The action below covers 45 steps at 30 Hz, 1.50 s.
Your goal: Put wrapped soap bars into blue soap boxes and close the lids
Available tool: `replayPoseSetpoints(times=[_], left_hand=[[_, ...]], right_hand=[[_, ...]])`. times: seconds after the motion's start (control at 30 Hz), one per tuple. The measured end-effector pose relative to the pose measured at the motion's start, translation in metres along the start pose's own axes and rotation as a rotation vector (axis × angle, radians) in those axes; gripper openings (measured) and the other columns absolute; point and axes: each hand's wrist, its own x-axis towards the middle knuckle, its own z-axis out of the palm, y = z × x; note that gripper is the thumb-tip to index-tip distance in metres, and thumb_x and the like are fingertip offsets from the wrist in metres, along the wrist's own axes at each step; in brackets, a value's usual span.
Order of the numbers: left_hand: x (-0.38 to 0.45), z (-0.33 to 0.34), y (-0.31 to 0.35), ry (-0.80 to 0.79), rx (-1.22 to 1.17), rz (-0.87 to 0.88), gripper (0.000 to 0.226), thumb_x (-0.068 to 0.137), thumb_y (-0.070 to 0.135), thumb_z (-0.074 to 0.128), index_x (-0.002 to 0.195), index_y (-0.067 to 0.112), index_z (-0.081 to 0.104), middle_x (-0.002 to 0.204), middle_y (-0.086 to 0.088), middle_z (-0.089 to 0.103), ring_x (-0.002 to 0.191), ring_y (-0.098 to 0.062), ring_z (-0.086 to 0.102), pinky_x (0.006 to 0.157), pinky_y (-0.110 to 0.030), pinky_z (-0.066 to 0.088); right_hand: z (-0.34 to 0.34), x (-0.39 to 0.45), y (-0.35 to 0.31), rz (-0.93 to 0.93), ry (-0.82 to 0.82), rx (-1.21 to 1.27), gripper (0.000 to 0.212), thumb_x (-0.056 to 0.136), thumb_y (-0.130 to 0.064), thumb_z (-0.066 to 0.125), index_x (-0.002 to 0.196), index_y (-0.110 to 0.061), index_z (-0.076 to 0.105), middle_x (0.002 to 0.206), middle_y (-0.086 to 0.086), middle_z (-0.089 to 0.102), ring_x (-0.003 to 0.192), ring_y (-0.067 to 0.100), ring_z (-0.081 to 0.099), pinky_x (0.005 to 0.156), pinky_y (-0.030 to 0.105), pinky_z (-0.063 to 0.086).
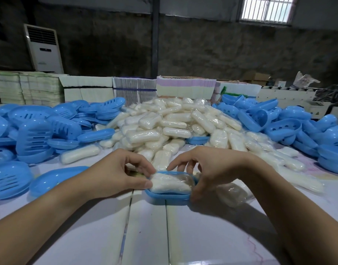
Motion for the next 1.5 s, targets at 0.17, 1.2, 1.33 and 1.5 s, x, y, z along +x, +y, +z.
replayPoseSetpoints(times=[0.17, 1.2, 1.33, 1.5], left_hand=[[0.006, -0.001, -0.01, -0.02, 0.035, 0.097, 0.025, 0.066, 0.049, 0.09, 0.088, 0.042, 0.08, 0.1, 0.017, 0.068, 0.091, -0.005, 0.067, 0.079, -0.012, 0.049], [0.027, -0.004, -0.092, 0.052, 0.064, 0.197, 0.055, 0.066, 0.058, 0.089, 0.103, 0.019, 0.078, 0.093, 0.001, 0.077, 0.083, -0.02, 0.077, 0.078, -0.048, 0.063], [0.022, -0.002, -0.079, 0.018, -0.075, 0.152, 0.068, 0.053, 0.056, 0.096, 0.103, 0.015, 0.077, 0.104, -0.001, 0.078, 0.101, -0.021, 0.075, 0.089, -0.031, 0.059], [0.018, 0.0, -0.055, -0.024, -0.098, 0.123, 0.075, 0.045, 0.074, 0.088, 0.102, 0.026, 0.077, 0.106, 0.007, 0.078, 0.103, -0.01, 0.073, 0.085, -0.014, 0.054]], right_hand=[[-0.001, -0.005, 0.0, 0.009, -0.005, 0.034, 0.067, 0.069, -0.039, 0.085, 0.127, -0.048, 0.054, 0.112, -0.02, 0.061, 0.099, 0.005, 0.059, 0.09, 0.032, 0.052], [-0.096, -0.051, 0.211, 1.106, 0.698, -0.8, 0.019, 0.08, 0.0, 0.058, 0.082, -0.018, 0.051, 0.073, -0.003, 0.051, 0.064, 0.016, 0.044, 0.062, 0.029, 0.033], [-0.103, -0.047, 0.177, 0.913, 0.799, -0.691, 0.012, 0.082, -0.002, 0.057, 0.087, -0.012, 0.063, 0.074, 0.001, 0.051, 0.06, 0.022, 0.048, 0.05, 0.025, 0.027], [-0.083, -0.018, 0.109, 0.576, 0.883, -0.272, 0.02, 0.09, -0.038, 0.066, 0.102, -0.022, 0.071, 0.109, 0.004, 0.046, 0.107, 0.024, 0.045, 0.084, 0.038, 0.045]])
